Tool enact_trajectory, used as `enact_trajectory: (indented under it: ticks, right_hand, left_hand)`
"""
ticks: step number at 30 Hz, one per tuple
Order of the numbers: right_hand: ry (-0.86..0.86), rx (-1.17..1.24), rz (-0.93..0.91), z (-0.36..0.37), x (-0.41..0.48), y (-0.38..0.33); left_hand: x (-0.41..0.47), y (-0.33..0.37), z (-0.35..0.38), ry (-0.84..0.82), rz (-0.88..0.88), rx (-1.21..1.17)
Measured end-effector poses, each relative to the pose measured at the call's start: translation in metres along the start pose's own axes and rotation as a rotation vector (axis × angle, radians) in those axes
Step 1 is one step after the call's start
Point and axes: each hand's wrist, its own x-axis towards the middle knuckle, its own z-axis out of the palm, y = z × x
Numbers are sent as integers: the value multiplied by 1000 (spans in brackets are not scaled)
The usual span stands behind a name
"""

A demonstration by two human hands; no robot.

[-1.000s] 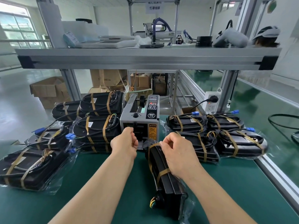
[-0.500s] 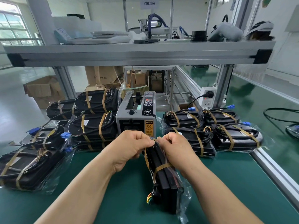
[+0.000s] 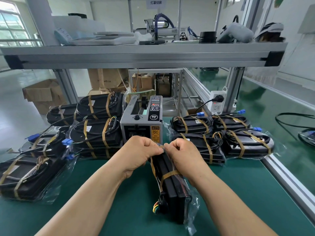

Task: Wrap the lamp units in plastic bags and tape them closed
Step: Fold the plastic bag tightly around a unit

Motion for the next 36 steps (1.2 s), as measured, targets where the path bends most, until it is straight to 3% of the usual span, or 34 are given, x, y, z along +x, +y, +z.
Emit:
enact_trajectory:
  ticks: [8,17,25,28,36]
  right_hand:
    - [-7,9,-11,-1,0,0]
    - [-5,-28,-2,-2,0,-1]
    - [-6,-9,22,-5,0,0]
    - [-11,11,28,-5,0,0]
    - [-2,1,29,-6,-2,-2]
  left_hand:
    - [1,-3,4,67,82,31]
    - [4,-19,17,240,12,-131]
    - [-1,-15,14,107,-75,-122]
    - [0,-16,11,50,-134,-231]
    - [3,-17,12,63,-165,-286]
